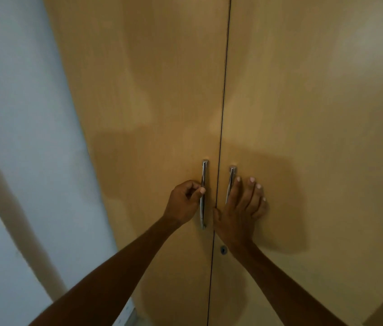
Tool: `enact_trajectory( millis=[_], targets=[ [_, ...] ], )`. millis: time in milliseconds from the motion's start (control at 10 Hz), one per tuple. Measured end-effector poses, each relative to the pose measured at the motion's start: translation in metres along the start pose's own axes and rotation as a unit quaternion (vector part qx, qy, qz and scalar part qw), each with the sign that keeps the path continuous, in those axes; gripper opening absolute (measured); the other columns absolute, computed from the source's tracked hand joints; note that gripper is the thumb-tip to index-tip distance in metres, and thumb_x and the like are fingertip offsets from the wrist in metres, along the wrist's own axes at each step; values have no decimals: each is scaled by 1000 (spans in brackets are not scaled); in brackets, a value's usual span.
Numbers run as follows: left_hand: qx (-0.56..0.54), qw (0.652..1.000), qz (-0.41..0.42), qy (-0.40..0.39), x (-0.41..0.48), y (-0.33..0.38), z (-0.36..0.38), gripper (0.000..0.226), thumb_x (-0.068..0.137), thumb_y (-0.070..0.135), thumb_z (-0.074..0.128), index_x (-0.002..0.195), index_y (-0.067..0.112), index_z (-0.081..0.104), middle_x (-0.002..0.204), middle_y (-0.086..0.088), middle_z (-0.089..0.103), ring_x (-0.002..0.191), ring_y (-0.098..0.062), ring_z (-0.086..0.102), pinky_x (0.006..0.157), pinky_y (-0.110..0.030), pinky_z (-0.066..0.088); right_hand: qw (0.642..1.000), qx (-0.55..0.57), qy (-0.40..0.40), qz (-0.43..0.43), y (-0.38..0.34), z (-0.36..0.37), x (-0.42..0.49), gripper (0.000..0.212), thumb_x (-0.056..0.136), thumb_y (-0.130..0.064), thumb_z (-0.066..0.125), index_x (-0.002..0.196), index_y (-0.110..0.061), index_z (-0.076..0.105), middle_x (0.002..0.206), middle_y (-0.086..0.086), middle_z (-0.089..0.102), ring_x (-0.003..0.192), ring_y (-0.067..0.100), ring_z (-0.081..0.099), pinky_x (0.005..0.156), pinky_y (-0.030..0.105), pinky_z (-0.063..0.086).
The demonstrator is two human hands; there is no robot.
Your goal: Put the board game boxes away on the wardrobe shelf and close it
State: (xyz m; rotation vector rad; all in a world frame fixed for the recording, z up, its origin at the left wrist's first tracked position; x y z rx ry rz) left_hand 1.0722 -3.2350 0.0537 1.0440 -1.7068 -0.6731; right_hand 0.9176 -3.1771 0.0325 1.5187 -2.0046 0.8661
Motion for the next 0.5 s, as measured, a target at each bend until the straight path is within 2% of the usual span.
enact_trajectory(
  millis=[100,200,300,400,500],
  targets=[
    [18,1000,-16,-10,-7,-6,-2,13,94,26,60,90,18,69,80,1,68,75,-17,65,73,-41,58,1000,3,-2,-9,-2,0,-1,98,78,-57,55,151,-5,16,156,25,11,144,43,9,112,59,21],
    [149,989,-10,-13,-30,-9,-12,30,98,43,45,103,23,68,93,6,71,85,-11,65,78,-40,56,999,28,-10,-36,-1,-3,-6,103,76,-58,60,151,-5,15,157,24,6,146,42,3,115,60,15],
    [292,956,4,10,-65,-19,-28,47,95,56,34,119,26,61,118,7,68,105,-12,62,89,-39,51,990,108,-45,-72,-3,-6,-19,107,77,-61,57,152,-4,7,160,20,-1,148,37,-6,118,57,7],
    [362,932,-11,34,-111,-19,-50,53,94,60,34,130,27,53,133,5,59,121,-16,55,101,-41,42,973,195,-86,-95,-7,-16,-44,106,79,-61,57,153,-8,3,161,15,-8,148,31,-11,118,52,4],
    [421,905,-25,61,-153,-14,-76,62,92,65,32,137,26,47,145,0,49,133,-21,45,109,-47,35,953,230,-123,-152,-18,-26,-70,100,82,-63,52,153,-14,3,162,11,-10,149,28,-11,116,50,3]
  ],
)
Point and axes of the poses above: each hand's wrist, its own x-axis towards the middle knuckle, its own z-axis out of the palm, y = z × x, the point moved 6 cm from there along x, towards the middle knuckle
